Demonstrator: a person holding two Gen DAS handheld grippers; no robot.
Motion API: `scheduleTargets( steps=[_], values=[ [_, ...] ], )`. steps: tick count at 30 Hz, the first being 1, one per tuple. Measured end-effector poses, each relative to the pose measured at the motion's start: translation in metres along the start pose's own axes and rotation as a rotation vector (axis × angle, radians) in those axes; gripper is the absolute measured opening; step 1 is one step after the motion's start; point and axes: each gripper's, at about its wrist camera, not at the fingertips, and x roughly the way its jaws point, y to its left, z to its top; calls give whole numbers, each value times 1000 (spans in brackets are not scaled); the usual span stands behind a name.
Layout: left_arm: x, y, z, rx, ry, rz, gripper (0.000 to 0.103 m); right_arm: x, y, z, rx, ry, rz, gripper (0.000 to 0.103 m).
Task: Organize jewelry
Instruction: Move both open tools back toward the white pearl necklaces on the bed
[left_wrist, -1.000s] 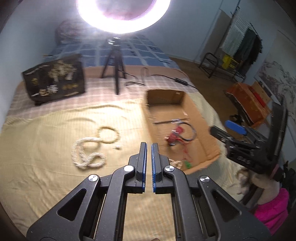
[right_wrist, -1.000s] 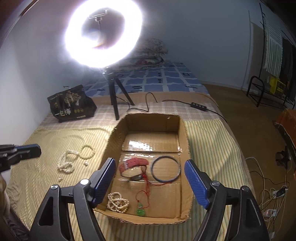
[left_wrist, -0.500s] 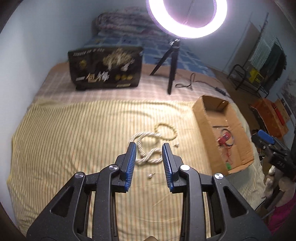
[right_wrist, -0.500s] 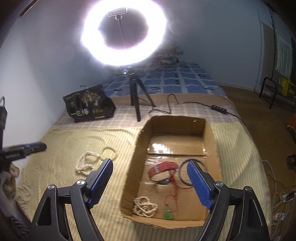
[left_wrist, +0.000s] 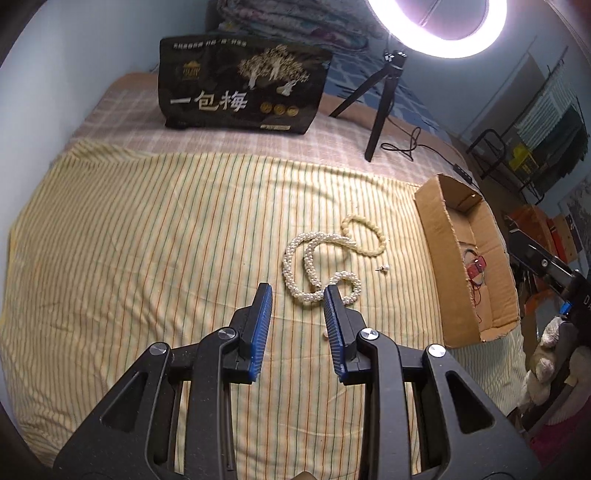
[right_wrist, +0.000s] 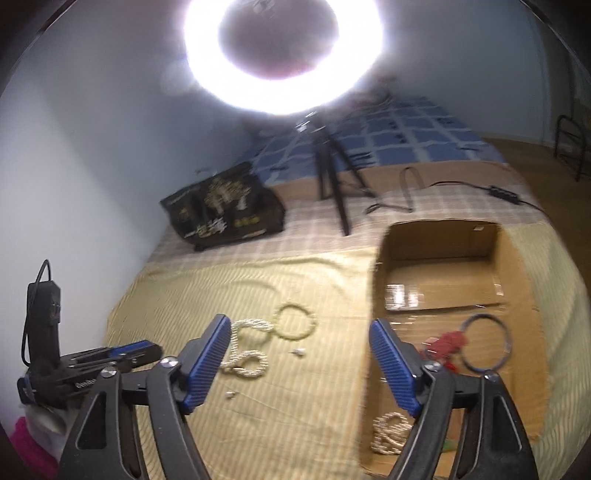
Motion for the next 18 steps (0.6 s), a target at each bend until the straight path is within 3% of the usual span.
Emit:
scheduleTargets(
  steps=[4, 7, 18],
  values=[
    [14, 4, 0, -9, 28, 2, 28, 30, 17, 9, -38, 75, -17, 59],
    [26, 9, 0, -24, 58, 11, 28, 56, 18, 14, -24, 143, -25, 53],
    [64, 23, 6, -113, 130, 1, 28, 117, 6, 22, 11, 306, -79, 40]
  ],
)
